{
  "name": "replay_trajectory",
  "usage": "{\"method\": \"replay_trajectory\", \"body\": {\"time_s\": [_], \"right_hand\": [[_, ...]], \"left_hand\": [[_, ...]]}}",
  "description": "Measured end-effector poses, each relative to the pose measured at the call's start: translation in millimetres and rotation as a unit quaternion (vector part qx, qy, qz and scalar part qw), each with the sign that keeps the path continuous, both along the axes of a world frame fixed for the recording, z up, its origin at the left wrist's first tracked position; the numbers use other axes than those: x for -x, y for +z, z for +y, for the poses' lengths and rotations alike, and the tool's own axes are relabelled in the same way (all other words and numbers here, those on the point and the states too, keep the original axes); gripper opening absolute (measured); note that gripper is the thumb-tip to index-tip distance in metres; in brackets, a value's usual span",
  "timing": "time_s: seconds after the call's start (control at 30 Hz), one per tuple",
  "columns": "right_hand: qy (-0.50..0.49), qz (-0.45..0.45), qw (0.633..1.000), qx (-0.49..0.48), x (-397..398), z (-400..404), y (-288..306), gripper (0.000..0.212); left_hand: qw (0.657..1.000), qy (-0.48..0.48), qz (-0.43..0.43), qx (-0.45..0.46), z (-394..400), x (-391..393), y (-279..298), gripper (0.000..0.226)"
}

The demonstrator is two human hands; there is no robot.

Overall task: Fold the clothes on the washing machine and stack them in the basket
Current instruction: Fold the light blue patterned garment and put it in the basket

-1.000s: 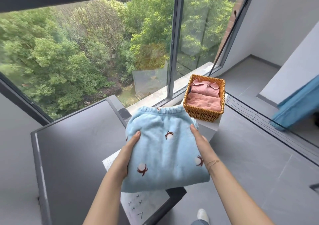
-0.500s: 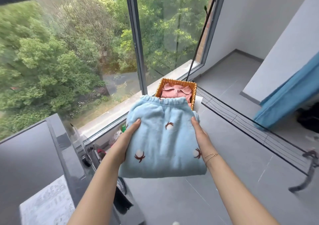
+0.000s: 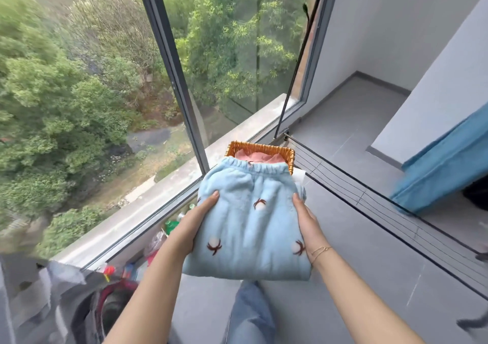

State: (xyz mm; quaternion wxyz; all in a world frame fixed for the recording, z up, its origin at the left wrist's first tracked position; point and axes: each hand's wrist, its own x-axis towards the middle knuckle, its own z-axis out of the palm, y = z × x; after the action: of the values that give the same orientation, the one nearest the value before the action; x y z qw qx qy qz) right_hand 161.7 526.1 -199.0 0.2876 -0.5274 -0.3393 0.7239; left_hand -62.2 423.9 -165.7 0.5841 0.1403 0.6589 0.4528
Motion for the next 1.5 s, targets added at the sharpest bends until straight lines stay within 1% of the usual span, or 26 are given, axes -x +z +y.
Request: {"method": "replay_trajectory", "body": {"time_s": [0.07,0.1,0.2,0.3,0.33,0.4,0.43,0.5,0.53,0.57,0.63,0.7,0.77,0.83,0.9,1.0,1.03,1.07,1.13,1.2,1.23,1.3,1.37,1.43,1.47,1.5], "right_hand": [[-0.009,-0.018,1.0,0.01,20.9,44.0,-19.2,0.047],[-0.011,-0.033,0.999,0.016,32.1,66.7,-29.3,0.046],[-0.014,-0.065,0.997,0.028,56.1,117.3,-58.8,0.044],[-0.007,-0.086,0.995,0.044,73.5,154.2,-94.2,0.042],[-0.007,-0.104,0.993,0.048,76.7,162.1,-107.9,0.043],[0.004,-0.143,0.988,0.061,80.1,173.2,-139.2,0.044],[0.012,-0.163,0.984,0.074,79.7,176.5,-157.4,0.047],[0.043,-0.201,0.974,0.091,77.7,173.8,-180.1,0.054],[0.054,-0.217,0.97,0.092,77.9,173.7,-188.5,0.057],[0.062,-0.229,0.967,0.094,77.0,174.8,-199.6,0.061],[0.064,-0.242,0.964,0.092,81.3,173.7,-199.7,0.065],[0.051,-0.26,0.961,0.081,86.7,174.9,-201.6,0.063],[0.04,-0.289,0.955,0.053,91.1,174.5,-204.0,0.059],[0.031,-0.302,0.952,0.034,95.3,175.7,-202.4,0.056],[0.015,-0.292,0.956,0.025,95.8,173.0,-201.0,0.057],[-0.004,-0.271,0.963,0.018,93.9,172.2,-204.0,0.058],[0.0,-0.276,0.961,0.023,94.5,173.1,-206.1,0.059],[0.005,-0.285,0.958,0.03,95.2,176.2,-207.0,0.061],[0.03,-0.305,0.951,0.034,98.4,178.6,-213.0,0.062],[0.05,-0.327,0.944,0.015,102.4,179.9,-218.2,0.059],[0.055,-0.335,0.941,0.006,103.8,179.2,-219.5,0.055],[0.055,-0.335,0.94,-0.014,107.0,179.5,-220.2,0.047],[0.04,-0.32,0.947,-0.019,108.4,179.6,-222.3,0.042],[0.039,-0.296,0.954,-0.024,102.5,172.2,-222.9,0.041],[0.042,-0.295,0.953,-0.05,98.1,165.4,-220.1,0.045],[0.047,-0.311,0.944,-0.095,93.8,156.4,-213.6,0.052]], "left_hand": [[1.0,-0.009,0.014,0.01,49.4,23.9,-18.7,0.07],[0.999,-0.012,0.022,0.02,74.4,35.1,-28.3,0.069],[0.999,-0.022,0.018,0.021,131.5,56.5,-51.5,0.053],[0.997,-0.025,0.026,0.063,172.7,71.2,-86.5,0.055],[0.996,-0.023,0.028,0.077,182.0,74.6,-103.1,0.057],[0.991,-0.011,0.049,0.127,192.7,77.1,-140.1,0.072],[0.987,-0.004,0.058,0.147,196.0,73.7,-155.4,0.075],[0.983,0.007,0.086,0.164,193.4,63.0,-172.2,0.064],[0.977,0.013,0.111,0.184,194.3,57.9,-180.3,0.063],[0.97,0.019,0.131,0.204,195.6,53.9,-189.8,0.066],[0.963,0.025,0.152,0.223,196.0,52.3,-196.1,0.071],[0.958,0.031,0.157,0.237,200.4,54.9,-204.4,0.074],[0.959,0.033,0.162,0.23,202.1,57.1,-208.6,0.071],[0.961,0.033,0.183,0.204,205.2,56.7,-209.0,0.057],[0.966,0.029,0.202,0.161,204.1,55.7,-207.5,0.036],[0.966,0.03,0.22,0.135,206.1,56.8,-205.5,0.026],[0.965,0.026,0.219,0.141,206.3,58.1,-208.8,0.027],[0.965,0.022,0.214,0.148,207.5,58.9,-212.7,0.033],[0.963,0.015,0.197,0.181,205.7,61.7,-227.3,0.057],[0.963,0.008,0.177,0.205,204.5,62.3,-237.9,0.069],[0.962,0.008,0.178,0.208,204.0,61.7,-241.6,0.069],[0.959,0.003,0.21,0.19,207.3,59.8,-241.2,0.062],[0.954,0.006,0.258,0.155,208.3,55.3,-234.7,0.054],[0.949,0.012,0.285,0.131,199.1,48.5,-228.9,0.048],[0.939,0.011,0.319,0.125,191.2,45.1,-226.7,0.047],[0.915,-0.005,0.385,0.116,183.3,42.5,-222.8,0.049]]}}
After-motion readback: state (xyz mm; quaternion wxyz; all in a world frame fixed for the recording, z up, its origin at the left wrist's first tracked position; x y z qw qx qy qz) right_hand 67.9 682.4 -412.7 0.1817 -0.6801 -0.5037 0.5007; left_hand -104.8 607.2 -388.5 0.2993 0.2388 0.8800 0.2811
